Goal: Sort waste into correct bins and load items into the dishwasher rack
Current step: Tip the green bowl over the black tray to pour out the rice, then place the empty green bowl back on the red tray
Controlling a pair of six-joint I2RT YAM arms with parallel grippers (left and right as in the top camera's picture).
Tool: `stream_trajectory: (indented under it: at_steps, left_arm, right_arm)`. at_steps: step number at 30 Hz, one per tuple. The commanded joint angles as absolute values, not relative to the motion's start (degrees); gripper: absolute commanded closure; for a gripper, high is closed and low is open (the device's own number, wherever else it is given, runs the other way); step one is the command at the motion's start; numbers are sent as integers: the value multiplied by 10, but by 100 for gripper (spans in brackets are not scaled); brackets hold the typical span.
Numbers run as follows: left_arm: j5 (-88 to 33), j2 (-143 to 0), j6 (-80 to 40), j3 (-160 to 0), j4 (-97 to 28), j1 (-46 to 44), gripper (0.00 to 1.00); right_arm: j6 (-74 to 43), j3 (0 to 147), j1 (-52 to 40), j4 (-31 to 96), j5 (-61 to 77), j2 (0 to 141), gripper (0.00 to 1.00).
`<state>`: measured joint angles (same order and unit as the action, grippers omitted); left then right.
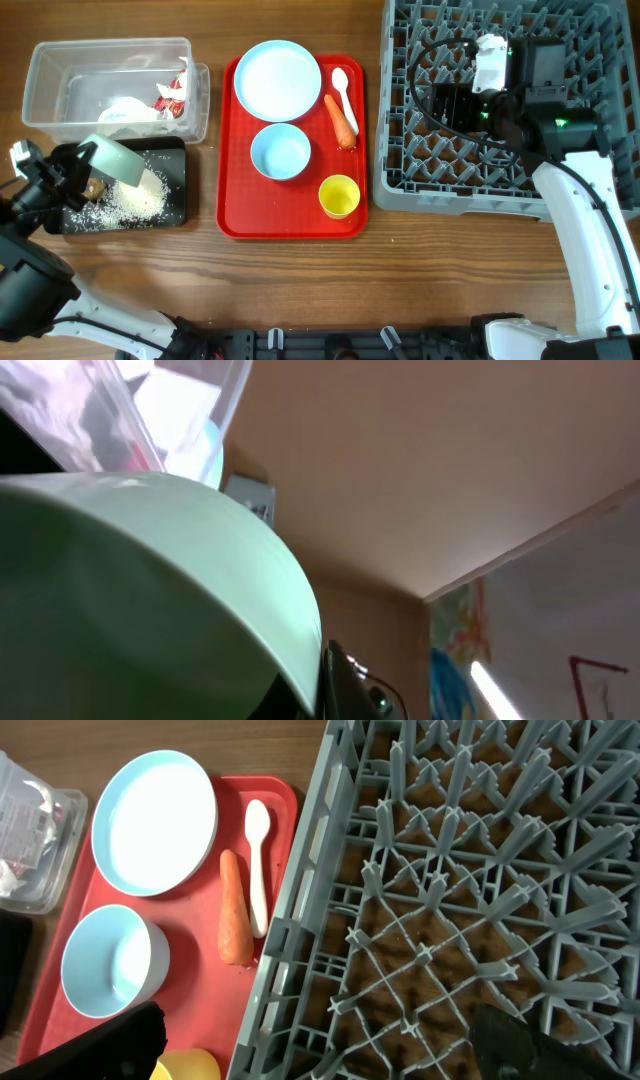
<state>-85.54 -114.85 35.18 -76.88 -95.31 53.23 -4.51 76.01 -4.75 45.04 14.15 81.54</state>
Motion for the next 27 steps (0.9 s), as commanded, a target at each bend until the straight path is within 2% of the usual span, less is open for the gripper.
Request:
stream_trajectory:
  at_steps: [1,6,14,17,21,23,27]
  left_arm:
    - [-848,-1082,408,-781,-966,497,96]
    - [-831,-981,463,-781,-959,444,96]
    - [-714,-834,458,-781,-915,349,96]
    - [-657,-809,359,-781,-858,310,96]
    - [-433,-802,76,-781,-711,238,96]
    - [-342,-802,19,-781,-671,186,96]
    - [-281,-805,-10,-781,-642,64,96]
  right_arm:
    - [-45,772,-46,449,151,822,0]
    - [-46,773,-46,455,151,822,0]
    - [-46,773,-46,456,151,822,0]
    - [-46,772,-46,453,151,822,0]
    - [-46,773,-46,453,151,822,0]
    - [-46,772,-46,455,151,822,0]
    - [-46,773,-46,457,151,822,0]
